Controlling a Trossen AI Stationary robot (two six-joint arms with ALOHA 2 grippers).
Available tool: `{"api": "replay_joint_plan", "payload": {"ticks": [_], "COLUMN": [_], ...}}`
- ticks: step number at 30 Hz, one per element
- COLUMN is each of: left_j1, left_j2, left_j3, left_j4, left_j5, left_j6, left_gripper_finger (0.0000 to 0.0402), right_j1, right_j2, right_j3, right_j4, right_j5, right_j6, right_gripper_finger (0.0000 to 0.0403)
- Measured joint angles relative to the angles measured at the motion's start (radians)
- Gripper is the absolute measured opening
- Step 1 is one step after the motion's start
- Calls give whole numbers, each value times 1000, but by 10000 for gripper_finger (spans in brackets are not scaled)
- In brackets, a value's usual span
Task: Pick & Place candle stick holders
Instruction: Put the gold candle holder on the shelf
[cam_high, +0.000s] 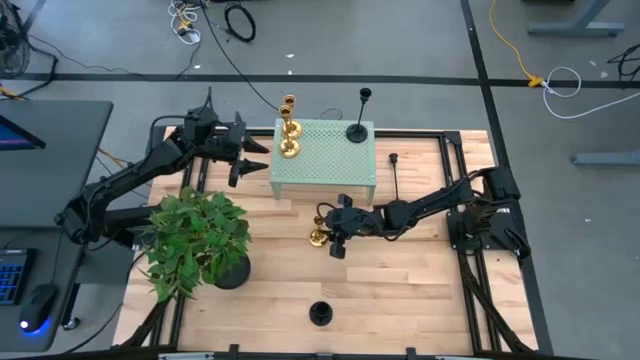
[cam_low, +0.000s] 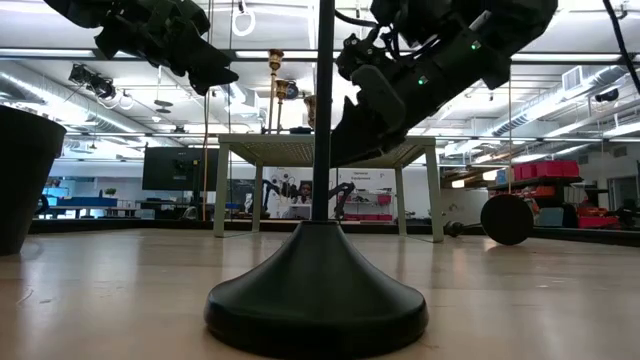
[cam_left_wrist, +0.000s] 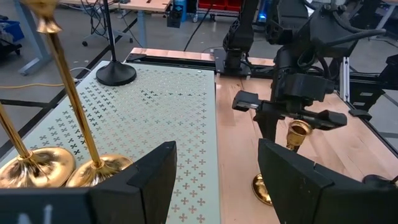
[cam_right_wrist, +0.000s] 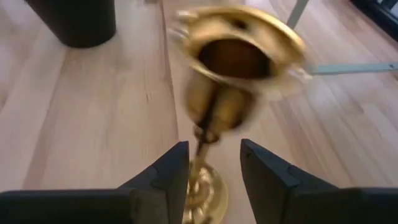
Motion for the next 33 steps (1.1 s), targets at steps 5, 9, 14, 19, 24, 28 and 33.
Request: {"api": "replay_joint_plan", "payload": {"ticks": [5,9,14,19,24,28,33], "left_j1": [0,0,0,0,0,0,0], "left_j2": [0,0,0,0,0,0,0], "left_j3": [0,0,0,0,0,0,0], "left_j4": [0,-1,-1,-1,0,-1,-1], "left_j5": [0,0,0,0,0,0,0], "left_j6": [6,8,8,8,8,6,5], "left_gripper_finger": [225,225,225,225,225,225,225], "right_j1": [0,0,0,0,-4,-8,-17], "right_j2": [29,27,28,27,27,-5,-122], "right_j3": [0,0,0,0,0,0,0], "right_j4": [54,66,72,70,70,65,53], "right_j5": [0,0,-3,-7,-8,-9,-10], "right_j6": [-1,-1,4,-8,11,0,-16], "right_gripper_finger": [142,125,77,14,17,7,6]}}
